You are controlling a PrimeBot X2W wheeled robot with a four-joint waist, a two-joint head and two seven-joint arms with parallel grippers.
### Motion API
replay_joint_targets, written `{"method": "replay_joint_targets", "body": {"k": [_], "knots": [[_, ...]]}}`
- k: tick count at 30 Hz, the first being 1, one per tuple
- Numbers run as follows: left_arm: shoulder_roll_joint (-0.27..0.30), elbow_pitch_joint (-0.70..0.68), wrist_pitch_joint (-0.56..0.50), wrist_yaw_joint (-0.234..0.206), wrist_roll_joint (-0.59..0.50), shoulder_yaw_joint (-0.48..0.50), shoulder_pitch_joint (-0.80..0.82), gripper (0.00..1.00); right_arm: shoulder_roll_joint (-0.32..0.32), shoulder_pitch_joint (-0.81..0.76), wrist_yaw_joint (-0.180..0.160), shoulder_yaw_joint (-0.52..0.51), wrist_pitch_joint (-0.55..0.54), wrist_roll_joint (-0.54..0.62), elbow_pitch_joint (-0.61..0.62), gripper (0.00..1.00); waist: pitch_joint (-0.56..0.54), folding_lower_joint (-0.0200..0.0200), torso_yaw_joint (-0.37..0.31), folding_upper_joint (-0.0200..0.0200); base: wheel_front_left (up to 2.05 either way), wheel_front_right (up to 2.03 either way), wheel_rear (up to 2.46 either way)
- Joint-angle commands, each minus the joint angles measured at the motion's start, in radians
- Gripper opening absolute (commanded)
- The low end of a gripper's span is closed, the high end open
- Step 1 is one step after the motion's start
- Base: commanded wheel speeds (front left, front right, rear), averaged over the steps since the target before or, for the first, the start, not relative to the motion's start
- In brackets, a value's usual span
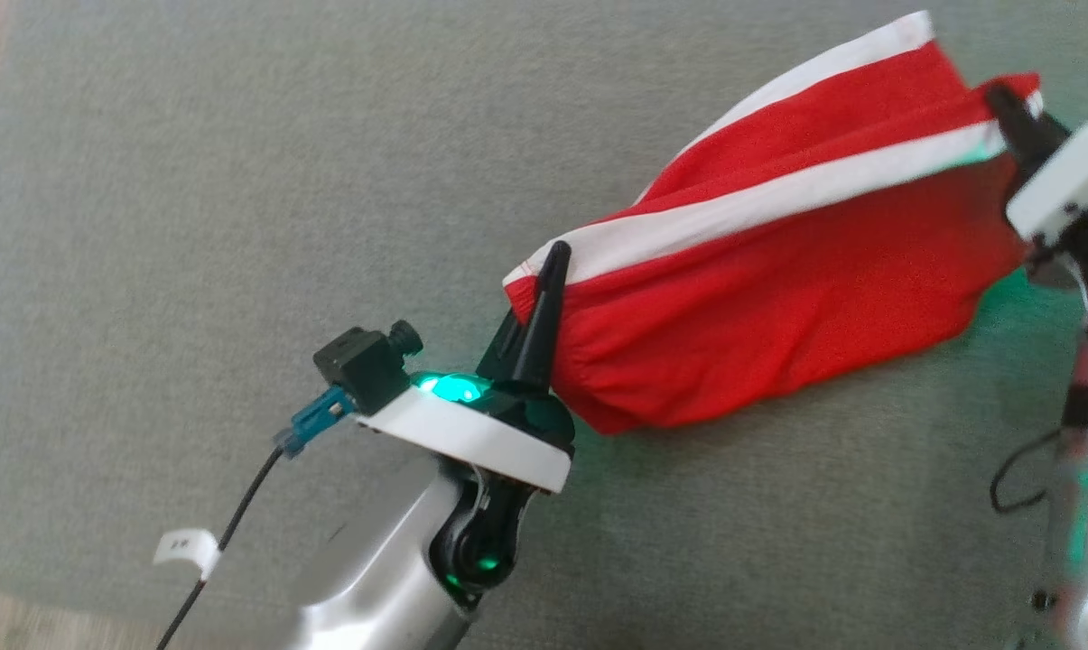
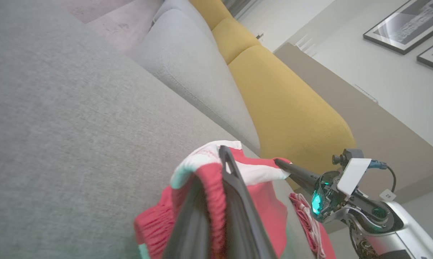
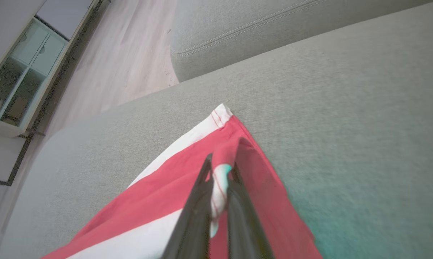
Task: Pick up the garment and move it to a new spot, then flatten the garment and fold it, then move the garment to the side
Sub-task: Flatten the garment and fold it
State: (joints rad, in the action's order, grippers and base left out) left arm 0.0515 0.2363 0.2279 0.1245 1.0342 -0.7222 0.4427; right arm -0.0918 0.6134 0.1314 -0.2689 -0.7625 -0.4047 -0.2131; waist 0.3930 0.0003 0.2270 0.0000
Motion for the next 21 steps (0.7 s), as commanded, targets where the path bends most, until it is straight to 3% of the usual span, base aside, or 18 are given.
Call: {"method": "replay_joint_targets", "body": {"k": [1, 8, 15, 16, 17, 18, 20, 21], "knots": [[0.000, -0.018, 0.015, 0.006, 0.014, 0.005, 0.032, 0.00, -0.011, 0.053, -0.001, 0.020, -0.006, 0.023, 0.016, 0.00, 0.031, -0.0003, 0.031, 0.0000, 0.00, 0.00, 0.00], [-0.001, 0.005, 0.033, -0.008, 0.089, -0.079, 0.119, 0.00, -0.035, 0.168, -0.001, 0.038, 0.006, 0.088, -0.096, 0.00, 0.064, -0.0003, 0.070, 0.0000, 0.00, 0.00, 0.00], [-0.001, -0.020, 0.034, -0.047, 0.088, -0.070, 0.135, 0.00, -0.057, 0.237, -0.001, 0.055, 0.044, 0.125, -0.172, 0.00, 0.084, -0.0003, 0.089, 0.0000, 0.00, 0.00, 0.00], [-0.001, -0.020, 0.034, -0.051, 0.088, -0.072, 0.133, 0.00, -0.060, 0.243, -0.001, 0.058, 0.051, 0.130, -0.183, 0.16, 0.085, -0.0003, 0.090, 0.0000, 0.00, 0.00, 0.00], [-0.001, -0.020, 0.034, -0.054, 0.086, -0.076, 0.133, 0.13, -0.062, 0.250, -0.001, 0.060, 0.061, 0.136, -0.192, 0.69, 0.088, -0.0003, 0.091, 0.0000, 0.00, 0.00, 0.00], [-0.001, -0.017, 0.034, -0.058, 0.088, -0.082, 0.132, 0.24, -0.064, 0.256, -0.001, 0.060, 0.069, 0.142, -0.202, 1.00, 0.091, -0.0003, 0.091, 0.0000, 0.00, 0.00, 0.00], [-0.001, -0.010, 0.034, -0.062, 0.086, -0.095, 0.136, 0.44, -0.066, 0.266, -0.001, 0.060, 0.084, 0.152, -0.220, 1.00, 0.095, -0.0003, 0.092, 0.0000, 0.00, 0.00, 0.00], [-0.001, -0.009, 0.034, -0.062, 0.089, -0.099, 0.136, 0.76, -0.067, 0.269, -0.001, 0.062, 0.095, 0.159, -0.226, 1.00, 0.097, -0.0003, 0.092, 0.0000, 0.00, 0.00, 0.00]]}}
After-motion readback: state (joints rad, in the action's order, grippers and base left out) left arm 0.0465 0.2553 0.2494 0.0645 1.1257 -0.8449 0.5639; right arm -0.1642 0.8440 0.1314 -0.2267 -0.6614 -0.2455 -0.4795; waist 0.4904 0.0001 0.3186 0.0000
